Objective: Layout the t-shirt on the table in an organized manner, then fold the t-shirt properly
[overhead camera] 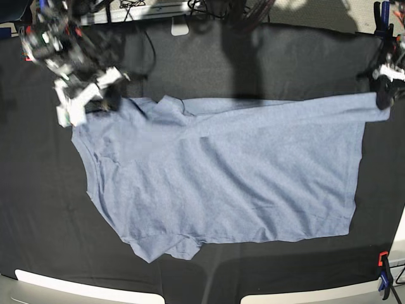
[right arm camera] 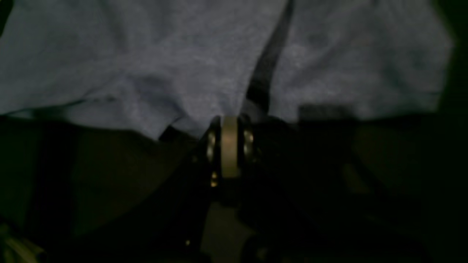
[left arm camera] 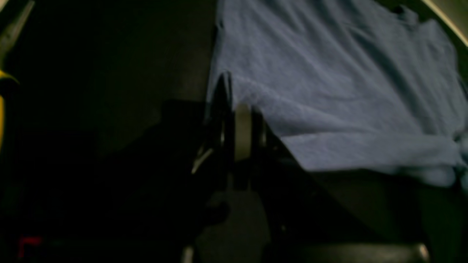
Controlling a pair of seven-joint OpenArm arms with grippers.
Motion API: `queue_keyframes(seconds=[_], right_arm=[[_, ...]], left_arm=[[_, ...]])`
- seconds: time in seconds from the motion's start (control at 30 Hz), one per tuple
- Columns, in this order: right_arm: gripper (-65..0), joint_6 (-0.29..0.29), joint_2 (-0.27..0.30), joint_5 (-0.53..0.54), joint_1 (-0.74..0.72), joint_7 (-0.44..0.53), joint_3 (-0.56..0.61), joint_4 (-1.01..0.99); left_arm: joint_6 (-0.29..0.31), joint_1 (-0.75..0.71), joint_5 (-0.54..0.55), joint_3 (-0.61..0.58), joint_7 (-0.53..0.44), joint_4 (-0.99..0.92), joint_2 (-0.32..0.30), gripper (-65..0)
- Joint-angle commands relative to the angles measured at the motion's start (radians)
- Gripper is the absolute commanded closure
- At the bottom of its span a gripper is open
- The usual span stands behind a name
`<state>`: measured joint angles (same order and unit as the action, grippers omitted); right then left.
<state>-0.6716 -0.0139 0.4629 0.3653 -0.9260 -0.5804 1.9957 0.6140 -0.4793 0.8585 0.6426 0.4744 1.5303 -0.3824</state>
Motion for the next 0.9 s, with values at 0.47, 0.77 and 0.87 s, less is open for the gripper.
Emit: queue_keyframes(seconds=[0.47,0.77,0.87], right_arm=[[0.0,-0.027,0.005,0.329,0.347,-0.08,-0.16,0.254],[0.0,-0.027,-0.077,0.381,0.484,-0.117,-0.16,0.361],[0.0,-0.027,-0.09,0.38,0.483,-0.137,-0.16,0.361]], left_arm=[[0.084,-0.18,0.358,0.217,0.222,0.014,-0.019,0.0],[0.084,-0.233,0.347,0.22,0.221,0.014,-0.019,0.0],[0.084,-0.233,0.347,0.22,0.221,0.014,-0.02,0.0]])
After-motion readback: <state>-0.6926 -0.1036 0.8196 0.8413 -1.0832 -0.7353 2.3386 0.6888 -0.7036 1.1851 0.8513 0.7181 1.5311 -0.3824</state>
